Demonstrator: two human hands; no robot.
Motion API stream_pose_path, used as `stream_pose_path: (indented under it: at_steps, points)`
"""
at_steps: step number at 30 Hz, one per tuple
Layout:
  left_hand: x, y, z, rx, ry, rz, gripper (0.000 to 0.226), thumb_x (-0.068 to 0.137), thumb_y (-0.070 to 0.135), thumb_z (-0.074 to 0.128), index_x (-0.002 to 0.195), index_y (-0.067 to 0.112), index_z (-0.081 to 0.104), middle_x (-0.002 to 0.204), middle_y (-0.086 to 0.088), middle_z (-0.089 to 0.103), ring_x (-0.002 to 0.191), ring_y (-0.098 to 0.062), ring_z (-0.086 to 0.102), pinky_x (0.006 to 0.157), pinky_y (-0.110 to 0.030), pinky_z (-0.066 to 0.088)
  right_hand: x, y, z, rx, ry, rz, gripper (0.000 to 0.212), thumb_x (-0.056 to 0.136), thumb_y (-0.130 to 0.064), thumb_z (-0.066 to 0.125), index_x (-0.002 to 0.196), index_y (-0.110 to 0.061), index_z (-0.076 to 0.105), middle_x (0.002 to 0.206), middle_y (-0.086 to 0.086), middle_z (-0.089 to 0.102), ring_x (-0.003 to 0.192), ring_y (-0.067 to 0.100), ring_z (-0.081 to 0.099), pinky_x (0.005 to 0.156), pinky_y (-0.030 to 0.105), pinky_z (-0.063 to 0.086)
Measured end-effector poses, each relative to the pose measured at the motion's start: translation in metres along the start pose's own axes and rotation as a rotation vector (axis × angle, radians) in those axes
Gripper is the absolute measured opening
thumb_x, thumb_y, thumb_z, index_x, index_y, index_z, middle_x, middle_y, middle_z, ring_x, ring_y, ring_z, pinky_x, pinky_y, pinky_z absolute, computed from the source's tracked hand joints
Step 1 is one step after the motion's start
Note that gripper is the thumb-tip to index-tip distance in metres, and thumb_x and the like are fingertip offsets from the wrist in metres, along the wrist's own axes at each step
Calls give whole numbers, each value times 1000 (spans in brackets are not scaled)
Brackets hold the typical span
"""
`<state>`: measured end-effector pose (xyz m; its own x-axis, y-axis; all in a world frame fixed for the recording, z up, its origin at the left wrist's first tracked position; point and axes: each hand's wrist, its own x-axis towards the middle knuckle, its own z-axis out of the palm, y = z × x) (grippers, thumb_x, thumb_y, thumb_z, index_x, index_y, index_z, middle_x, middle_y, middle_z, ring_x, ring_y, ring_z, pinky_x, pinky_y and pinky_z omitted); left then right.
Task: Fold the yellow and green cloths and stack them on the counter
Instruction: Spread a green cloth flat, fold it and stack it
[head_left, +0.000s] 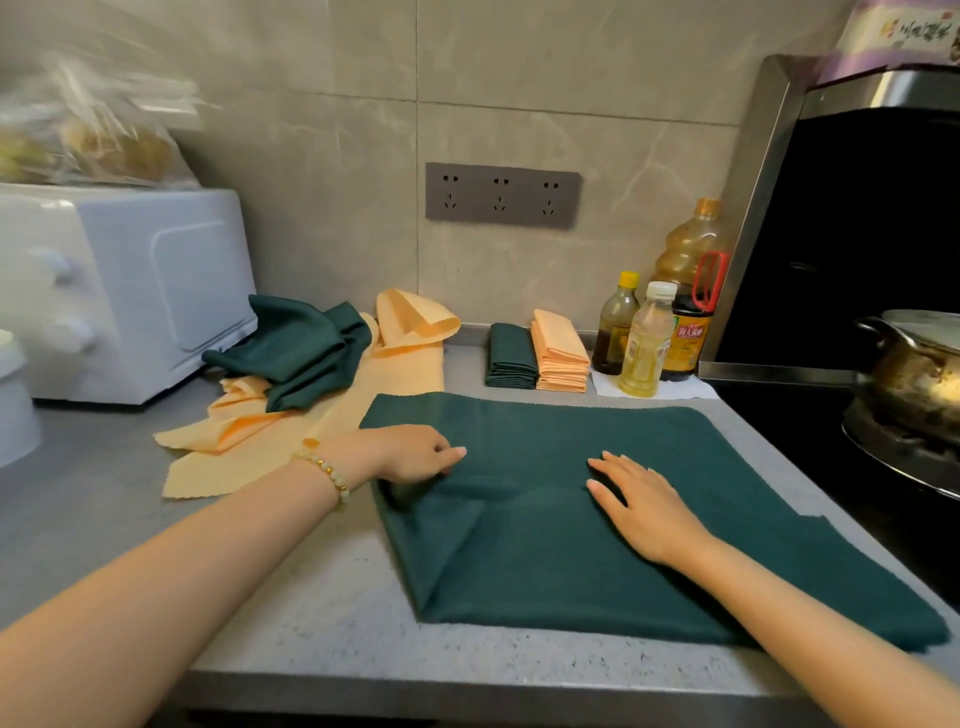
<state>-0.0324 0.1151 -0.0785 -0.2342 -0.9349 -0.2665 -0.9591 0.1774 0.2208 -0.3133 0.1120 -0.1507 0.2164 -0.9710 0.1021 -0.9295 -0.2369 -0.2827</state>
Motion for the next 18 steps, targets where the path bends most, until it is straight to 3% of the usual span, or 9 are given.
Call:
stream_pose_path:
  at_steps: [2, 4, 7, 10, 13, 15, 18]
  points:
    - [-17, -6, -6, 44, -11, -90, 52, 103, 43, 20, 90, 12, 59, 112, -19, 59, 106, -29, 54, 89, -29, 35, 0, -1, -2, -20, -2, -7, 51, 99, -48, 30, 146, -27, 32, 155, -5, 25, 144, 13, 18, 118, 33, 14]
    - [-30, -14, -13, 132, 6, -247, 55, 105, 39, 20, 119, 4, 60, 131, -18, 54, 122, -30, 49, 99, -32, 35, -2, -4, -6, -70, -11, -21, 51, 99, -47, 31, 144, -26, 35, 153, -4, 29, 142, 13, 23, 117, 33, 17]
    - [-43, -24, -23, 333, -10, -404, 42, 105, 26, 29, 123, 8, 62, 130, -8, 58, 119, -27, 53, 99, -33, 40, -5, -13, -17, -76, -21, -85, 43, 99, -44, 37, 137, -25, 45, 144, -5, 44, 133, 13, 38, 111, 30, 26]
    - [-46, -17, -26, 435, 67, -337, 35, 100, 33, 41, 119, 9, 58, 122, -4, 59, 112, -25, 55, 89, -32, 43, -8, -21, -26, 40, -52, -116, 37, 97, -40, 44, 130, -24, 52, 135, -6, 51, 124, 12, 46, 106, 29, 34]
    - [-39, 4, -17, 544, 116, -181, 47, 93, 19, 51, 139, 21, 43, 137, -5, 48, 123, -26, 46, 93, -33, 40, -9, -24, -30, 47, -88, -137, 40, 91, -43, 55, 127, -27, 51, 132, -7, 51, 120, 11, 48, 104, 28, 37]
    - [-38, 21, -15, 491, -27, -90, 64, 91, 18, 56, 148, 28, 28, 149, -2, 35, 133, -26, 36, 104, -33, 37, -12, -25, -30, 58, -107, -152, 47, 85, -48, 61, 127, -28, 51, 131, -8, 50, 120, 10, 47, 105, 29, 37]
    - [-39, 36, -22, 307, -346, 0, 77, 86, 42, 65, 150, 28, 24, 154, 4, 27, 142, -18, 26, 116, -34, 23, -15, -33, -25, 120, -132, -174, 63, 77, -56, 66, 131, -30, 48, 135, -9, 47, 125, 10, 43, 109, 30, 33]
